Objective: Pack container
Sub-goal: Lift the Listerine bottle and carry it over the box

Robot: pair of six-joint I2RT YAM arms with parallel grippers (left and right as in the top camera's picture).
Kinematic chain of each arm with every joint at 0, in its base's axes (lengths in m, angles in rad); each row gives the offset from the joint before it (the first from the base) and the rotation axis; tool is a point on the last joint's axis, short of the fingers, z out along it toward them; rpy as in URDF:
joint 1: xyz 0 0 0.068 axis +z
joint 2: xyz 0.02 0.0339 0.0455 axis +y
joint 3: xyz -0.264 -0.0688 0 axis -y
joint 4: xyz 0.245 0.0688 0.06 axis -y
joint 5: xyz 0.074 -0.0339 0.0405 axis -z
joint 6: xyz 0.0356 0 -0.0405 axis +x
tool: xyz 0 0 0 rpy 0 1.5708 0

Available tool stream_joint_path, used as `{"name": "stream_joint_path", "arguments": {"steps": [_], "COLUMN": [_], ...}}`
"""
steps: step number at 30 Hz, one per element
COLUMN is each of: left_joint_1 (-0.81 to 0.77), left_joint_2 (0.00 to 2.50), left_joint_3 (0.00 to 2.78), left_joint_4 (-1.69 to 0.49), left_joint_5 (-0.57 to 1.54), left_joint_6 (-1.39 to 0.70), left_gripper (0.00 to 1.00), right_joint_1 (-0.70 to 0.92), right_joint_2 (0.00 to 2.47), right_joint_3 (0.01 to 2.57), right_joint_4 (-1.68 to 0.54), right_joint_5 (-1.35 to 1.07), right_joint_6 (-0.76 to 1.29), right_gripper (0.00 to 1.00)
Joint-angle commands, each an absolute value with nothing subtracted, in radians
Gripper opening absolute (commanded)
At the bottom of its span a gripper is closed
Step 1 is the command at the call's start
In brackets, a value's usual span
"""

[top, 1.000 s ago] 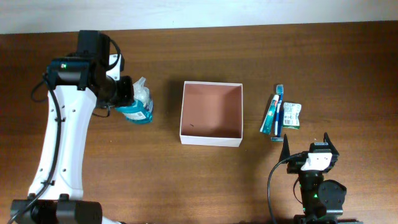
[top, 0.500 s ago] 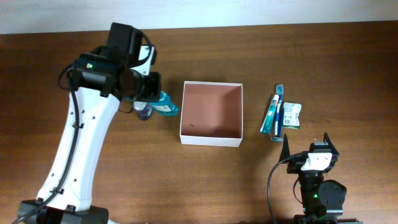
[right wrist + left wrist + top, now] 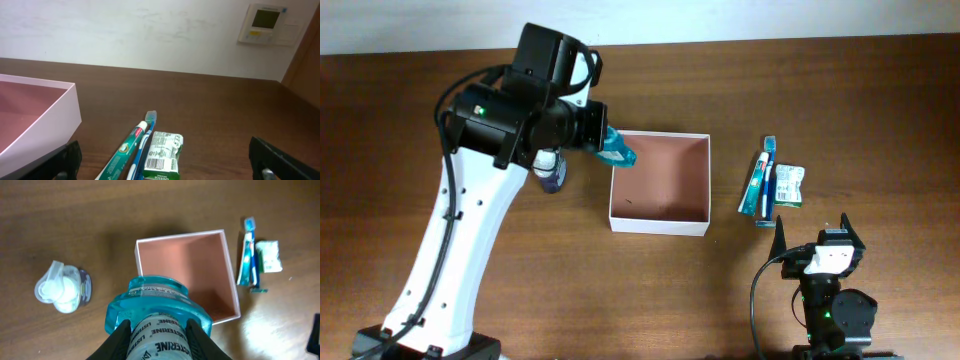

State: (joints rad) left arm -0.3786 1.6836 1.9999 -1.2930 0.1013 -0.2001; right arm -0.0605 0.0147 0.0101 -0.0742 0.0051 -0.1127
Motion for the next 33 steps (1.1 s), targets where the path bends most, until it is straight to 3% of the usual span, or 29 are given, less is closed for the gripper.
{"name": "stream_joint_path", "arguments": {"steps": [1,10,21,33], "left_joint_1": [-0.38,-0.435,-0.513,-0.519], "left_joint_2": [1.721,1.856,1.964,2.048], "left_joint_3": [2.07,2.156,2.185,2.185], "left_joint_4": [-1.278,-1.262,-1.212,-1.173], "left_joint_5": [0.117,0.103,-0.1,-0.108], "left_joint_6": [-0.247,-0.304,-0.353,-0.409], "left_gripper": [0.22,0.22,0.22,0.22], "right_joint_1": [-0.066,-0.066,-0.066,-0.066], "right_joint_2": [0.007,0.007,0.007,0.007], "right_joint_3": [0.006,0.006,0.006,0.006], "right_joint_4": [-0.08,-0.08,-0.08,-0.08], "right_joint_5": [0.0,0.0,0.0,0.0], "right_joint_6": [-0.116,-0.116,-0.116,-0.116], "right_gripper": [0.98,0.98,0.98,0.98]}}
